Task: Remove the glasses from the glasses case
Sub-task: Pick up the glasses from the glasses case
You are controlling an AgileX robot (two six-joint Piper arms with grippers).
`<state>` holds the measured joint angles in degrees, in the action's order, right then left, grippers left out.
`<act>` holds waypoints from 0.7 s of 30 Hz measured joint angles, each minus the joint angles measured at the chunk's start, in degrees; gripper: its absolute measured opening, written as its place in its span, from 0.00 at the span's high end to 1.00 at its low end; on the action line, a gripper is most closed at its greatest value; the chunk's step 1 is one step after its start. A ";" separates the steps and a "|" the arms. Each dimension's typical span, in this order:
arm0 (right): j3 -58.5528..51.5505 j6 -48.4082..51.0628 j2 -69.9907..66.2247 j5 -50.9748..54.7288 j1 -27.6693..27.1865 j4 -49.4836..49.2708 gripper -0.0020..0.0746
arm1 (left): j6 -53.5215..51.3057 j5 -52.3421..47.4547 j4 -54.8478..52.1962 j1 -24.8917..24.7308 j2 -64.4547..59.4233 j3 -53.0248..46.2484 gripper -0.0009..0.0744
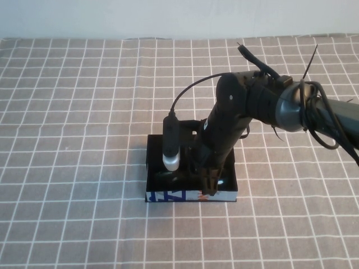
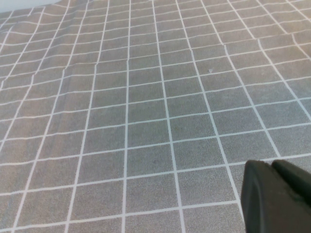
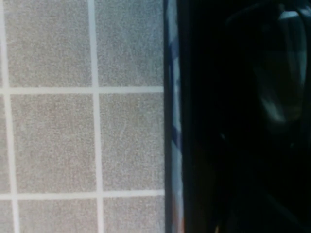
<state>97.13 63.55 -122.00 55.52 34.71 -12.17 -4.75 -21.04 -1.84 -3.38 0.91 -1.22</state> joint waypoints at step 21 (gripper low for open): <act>18.36 -17.12 0.11 14.35 0.26 1.18 0.90 | 0.00 0.00 0.00 0.00 0.00 0.00 0.99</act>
<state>115.49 46.43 -121.89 69.87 34.97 -10.99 -4.75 -21.04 -1.84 -3.38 0.91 -1.22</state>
